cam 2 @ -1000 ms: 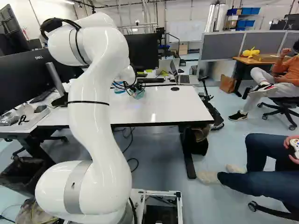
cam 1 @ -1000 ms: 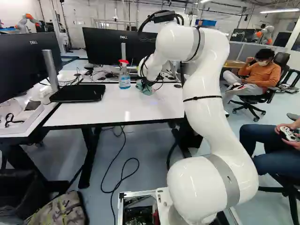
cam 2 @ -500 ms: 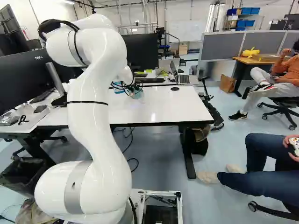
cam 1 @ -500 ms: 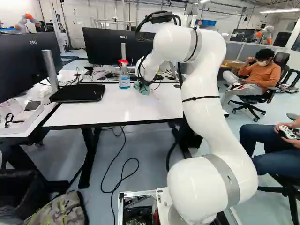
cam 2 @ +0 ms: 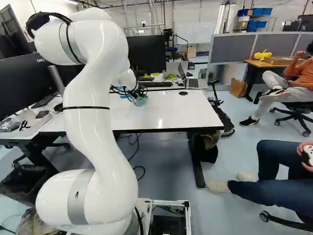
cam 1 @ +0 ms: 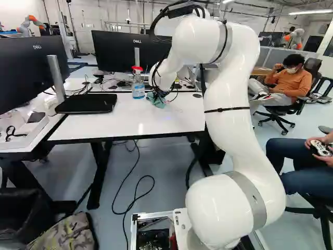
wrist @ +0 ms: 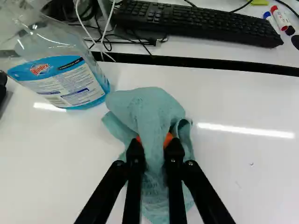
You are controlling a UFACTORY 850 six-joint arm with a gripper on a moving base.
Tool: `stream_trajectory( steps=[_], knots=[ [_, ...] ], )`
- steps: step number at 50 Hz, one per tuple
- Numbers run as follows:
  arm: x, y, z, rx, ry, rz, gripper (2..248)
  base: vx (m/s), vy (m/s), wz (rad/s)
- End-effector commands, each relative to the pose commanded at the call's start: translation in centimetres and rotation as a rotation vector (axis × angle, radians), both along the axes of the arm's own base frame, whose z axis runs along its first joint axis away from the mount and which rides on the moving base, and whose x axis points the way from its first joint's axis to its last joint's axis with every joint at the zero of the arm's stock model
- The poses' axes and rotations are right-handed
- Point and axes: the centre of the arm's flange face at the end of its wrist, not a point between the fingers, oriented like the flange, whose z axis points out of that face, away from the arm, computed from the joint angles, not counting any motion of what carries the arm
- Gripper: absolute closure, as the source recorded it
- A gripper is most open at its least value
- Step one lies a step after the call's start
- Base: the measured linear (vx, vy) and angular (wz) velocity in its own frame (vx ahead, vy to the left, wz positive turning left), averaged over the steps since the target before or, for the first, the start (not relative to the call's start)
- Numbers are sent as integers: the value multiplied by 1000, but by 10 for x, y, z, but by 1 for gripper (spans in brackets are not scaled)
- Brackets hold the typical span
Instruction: Clean the table with the green towel
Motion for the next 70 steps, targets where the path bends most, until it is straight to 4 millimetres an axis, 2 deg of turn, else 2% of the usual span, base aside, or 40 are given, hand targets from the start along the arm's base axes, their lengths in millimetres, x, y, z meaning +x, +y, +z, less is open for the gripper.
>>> stream_trajectory(
  steps=[20,36,52,70],
  knots=[
    [1,-33,0,0,2,-49,194,0,0,0],
    [24,-48,-2,2,-17,-73,194,0,0,0],
    [49,-41,-6,4,-42,-66,194,0,0,0],
    [48,-12,-6,5,-44,-25,194,0,0,0]
  ],
)
